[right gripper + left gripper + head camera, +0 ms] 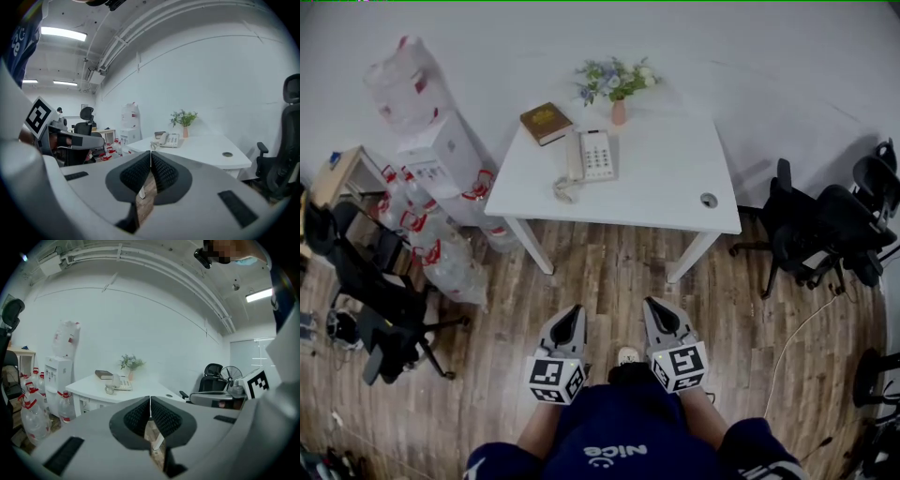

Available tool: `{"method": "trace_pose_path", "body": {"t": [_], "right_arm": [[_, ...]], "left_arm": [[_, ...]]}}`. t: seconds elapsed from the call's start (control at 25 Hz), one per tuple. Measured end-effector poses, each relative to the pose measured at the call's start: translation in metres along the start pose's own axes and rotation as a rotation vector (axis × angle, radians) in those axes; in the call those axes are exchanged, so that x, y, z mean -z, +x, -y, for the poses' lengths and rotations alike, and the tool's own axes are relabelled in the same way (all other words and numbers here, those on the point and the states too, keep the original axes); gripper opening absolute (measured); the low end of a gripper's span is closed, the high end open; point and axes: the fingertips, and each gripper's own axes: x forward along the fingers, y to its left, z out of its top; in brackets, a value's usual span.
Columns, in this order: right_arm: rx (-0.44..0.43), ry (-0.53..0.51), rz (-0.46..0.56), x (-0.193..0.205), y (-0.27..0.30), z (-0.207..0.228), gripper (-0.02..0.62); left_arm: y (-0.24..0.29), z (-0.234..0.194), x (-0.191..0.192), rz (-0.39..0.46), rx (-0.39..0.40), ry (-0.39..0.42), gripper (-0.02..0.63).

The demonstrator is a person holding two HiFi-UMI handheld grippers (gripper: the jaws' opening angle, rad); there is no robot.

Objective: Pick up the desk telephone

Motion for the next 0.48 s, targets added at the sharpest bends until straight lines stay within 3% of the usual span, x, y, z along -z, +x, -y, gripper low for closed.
{"method": "trace_pose_path", "body": {"t": [0.48], "right_arm": [[-0.11, -0.023, -0.019, -0.009, 0.053, 0.066, 0.023]], "left_arm": [[0.079, 0.016, 0.002, -0.036, -0.051, -0.06, 0.02]]}}
